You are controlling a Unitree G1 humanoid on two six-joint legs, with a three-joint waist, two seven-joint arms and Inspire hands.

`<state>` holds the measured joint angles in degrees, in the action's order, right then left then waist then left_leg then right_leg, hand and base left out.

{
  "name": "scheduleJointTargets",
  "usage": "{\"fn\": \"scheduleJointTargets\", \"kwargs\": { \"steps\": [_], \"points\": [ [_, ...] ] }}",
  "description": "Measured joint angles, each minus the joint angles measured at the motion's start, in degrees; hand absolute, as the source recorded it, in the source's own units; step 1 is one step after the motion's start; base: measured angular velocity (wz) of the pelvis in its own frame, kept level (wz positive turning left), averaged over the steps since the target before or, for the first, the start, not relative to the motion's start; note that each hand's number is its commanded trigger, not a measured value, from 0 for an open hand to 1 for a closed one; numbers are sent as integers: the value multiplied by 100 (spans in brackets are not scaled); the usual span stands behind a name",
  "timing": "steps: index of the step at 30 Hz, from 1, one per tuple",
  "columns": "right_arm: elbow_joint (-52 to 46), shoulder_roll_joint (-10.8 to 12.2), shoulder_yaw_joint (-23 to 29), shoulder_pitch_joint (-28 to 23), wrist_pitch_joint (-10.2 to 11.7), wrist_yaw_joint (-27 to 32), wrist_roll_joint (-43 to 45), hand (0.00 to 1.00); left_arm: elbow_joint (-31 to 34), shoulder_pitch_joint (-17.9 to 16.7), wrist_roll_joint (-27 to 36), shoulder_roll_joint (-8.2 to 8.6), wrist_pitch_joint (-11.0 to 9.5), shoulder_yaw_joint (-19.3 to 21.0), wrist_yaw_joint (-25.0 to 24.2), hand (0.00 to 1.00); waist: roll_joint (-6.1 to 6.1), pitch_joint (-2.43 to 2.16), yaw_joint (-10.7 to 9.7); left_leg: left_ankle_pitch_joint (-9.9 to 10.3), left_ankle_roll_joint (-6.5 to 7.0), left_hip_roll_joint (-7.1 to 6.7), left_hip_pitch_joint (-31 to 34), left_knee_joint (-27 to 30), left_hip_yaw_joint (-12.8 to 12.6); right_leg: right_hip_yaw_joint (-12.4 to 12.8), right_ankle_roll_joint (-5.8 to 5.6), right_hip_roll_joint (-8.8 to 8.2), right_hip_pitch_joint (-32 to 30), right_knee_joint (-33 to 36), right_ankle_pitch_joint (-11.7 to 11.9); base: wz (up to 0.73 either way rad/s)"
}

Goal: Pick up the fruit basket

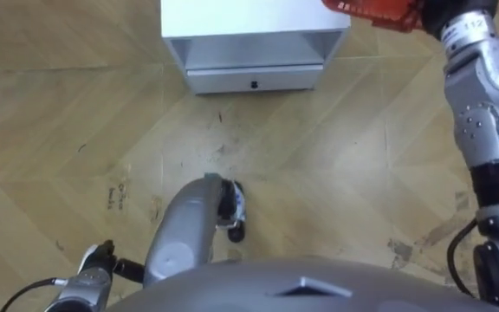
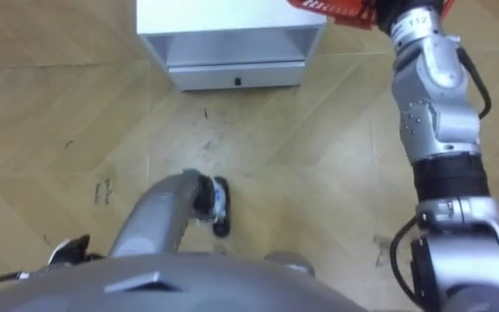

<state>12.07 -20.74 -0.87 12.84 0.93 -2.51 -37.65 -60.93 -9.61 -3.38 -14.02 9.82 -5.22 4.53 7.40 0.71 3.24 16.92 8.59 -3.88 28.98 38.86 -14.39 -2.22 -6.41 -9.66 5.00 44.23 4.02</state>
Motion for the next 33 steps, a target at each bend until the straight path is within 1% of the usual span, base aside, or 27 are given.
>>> {"fn": "scheduleJointTargets", "kwargs": {
  "steps": [1,2,3,4,5,6,7,8,9,10,11,12,13,14,16,19,21,24,25,26,27,28,29,30,32,33],
  "points": [
    [-40,35,-1,-1,-9,-44,12,100,24,-7,0,-15,54,-4,5,0,3,-4,19,2,2,7,-219,-223,15,-60,8,-56,-179,336,246,-22],
    [-128,82,-2,0,-23,-75,51,100,26,36,-2,-20,110,-3,20,0,-1,-3,-5,3,1,4,-400,-407,29,-170,105,-108,-598,948,-127,-20],
    [-167,100,-4,0,-48,-100,88,100,33,50,-5,-20,136,2,24,0,-16,-3,-22,-4,-10,8,-496,-491,34,-196,183,-118,-811,1231,-398,-18],
    [-178,107,-4,-1,-101,-177,148,100,64,64,-11,-24,184,25,27,0,-55,-5,-29,-25,-47,36,-724,-663,51,-317,284,-97,-1204,1559,-948,-17],
    [-193,104,-4,-1,-155,-198,143,100,135,61,-5,-35,222,32,27,0,-118,-14,-43,-55,-99,111,-933,-816,71,-372,254,2,-1575,1621,-1404,-19],
    [-219,104,-6,-1,-196,-202,144,100,160,60,-3,-38,228,43,31,0,-143,-15,-46,-83,-147,139,-1031,-923,80,-372,242,40,-1750,1582,-1615,-10],
    [-304,104,-21,-5,-268,-216,144,100,213,61,-1,-34,231,59,29,0,-210,-9,-123,-137,-236,200,-1221,-1097,117,-360,223,124,-2037,1237,-1960,5],
    [-394,106,-28,-13,-310,-226,144,100,260,74,14,-31,238,58,27,0,-277,-3,-206,-177,-304,244,-1360,-1200,220,-350,258,163,-2240,728,-2184,17],
    [-429,105,-29,-14,-328,-215,143,100,285,91,47,-36,238,58,28,0,-291,-9,-243,-192,-328,263,-1409,-1229,266,-331,266,168,-2298,405,-2251,27],
    [-500,94,-30,-14,-354,-183,131,100,382,101,96,-55,214,57,35,0,-288,-11,-260,-191,-399,298,-1488,-1240,327,-251,267,160,-2335,-479,-2284,17],
    [-548,94,-47,-18,-367,-178,120,100,409,109,120,-44,157,66,40,0,-275,-41,-203,-164,-504,348,-1553,-1252,358,-284,484,187,-2209,-1093,-2191,0],
    [-585,94,-59,-37,-413,-166,94,100,407,105,115,-12,145,63,38,0,-307,-64,-153,-189,-564,413,-1608,-1290,358,-345,543,247,-2090,-1266,-2118,-9],
    [-731,94,-82,-122,-502,-136,-5,100,385,81,103,32,141,65,27,0,-384,-98,-125,-250,-662,530,-1741,-1502,361,-446,612,402,-1838,-1679,-1951,-6],
    [-826,96,-96,-179,-542,-135,-37,100,367,67,94,39,140,66,26,0,-395,-106,-113,-291,-698,554,-1827,-1631,365,-482,639,453,-1726,-1851,-1892,0],
    [-1187,103,-264,-240,-685,-192,-25,100,359,-57,33,43,172,79,29,0,-395,-106,-102,-398,-799,660,-2095,-1968,355,-508,720,618,-1410,-2290,-1713,-9],
    [-1439,114,-288,-245,-756,-408,-12,100,319,-113,-20,98,173,221,23,0,-400,-107,-102,-429,-844,719,-2235,-2137,369,-593,750,731,-1157,-2667,-1602,1],
    [-1538,126,-299,-244,-804,-472,-36,100,299,-128,-9,111,177,247,15,0,-401,-106,-71,-432,-851,712,-2311,-2187,374,-621,753,766,-1037,-2810,-1563,2],
    [-1551,172,-370,-244,-913,-523,-72,100,314,-141,-4,161,179,238,9,0,-399,-106,35,-454,-886,703,-2451,-2372,377,-675,750,789,-887,-3008,-1520,0],
    [-1551,217,-461,-244,-950,-531,-77,100,329,-162,-5,170,179,218,-20,0,-391,-108,52,-461,-895,700,-2486,-2418,385,-747,753,790,-843,-3062,-1513,0],
    [-1551,242,-507,-245,-973,-562,-91,100,334,-171,-7,172,179,212,-31,0,-384,-106,62,-462,-897,700,-2493,-2427,393,-755,753,792,-833,-3073,-1512,0],
    [-1549,264,-624,-262,-982,-595,-103,100,329,-171,-32,179,178,213,-38,0,-371,-102,135,-466,-905,697,-2525,-2465,418,-763,753,800,-825,-3076,-1512,0],
    [-1519,266,-741,-294,-985,-645,-103,100,321,-172,-139,182,171,220,-35,0,-355,-106,195,-476,-917,690,-2573,-2535,430,-830,754,802,-781,-3113,-1511,10],
    [-1489,266,-836,-313,-1008,-681,-102,100,312,-173,-197,182,160,230,-15,0,-338,-106,196,-481,-922,668,-2578,-2548,522,-906,754,794,-720,-3181,-1511,19],
    [-1482,266,-872,-314,-1046,-693,-102,100,311,-174,-216,183,156,230,-11,0,-332,-105,198,-483,-922,664,-2578,-2552,548,-918,754,791,-709,-3189,-1511,24],
    [-1433,266,-1007,-314,-1069,-704,-129,100,307,-179,-307,182,158,226,3,0,-298,-91,288,-484,-923,663,-2572,-2561,574,-936,754,814,-705,-3211,-1511,7],
    [-1328,267,-1099,-309,-1068,-731,-253,100,305,-178,-311,181,164,219,4,0,-262,-90,350,-484,-923,654,-2558,-2564,580,-951,753,813,-688,-3273,-1511,6]
  ]
}}
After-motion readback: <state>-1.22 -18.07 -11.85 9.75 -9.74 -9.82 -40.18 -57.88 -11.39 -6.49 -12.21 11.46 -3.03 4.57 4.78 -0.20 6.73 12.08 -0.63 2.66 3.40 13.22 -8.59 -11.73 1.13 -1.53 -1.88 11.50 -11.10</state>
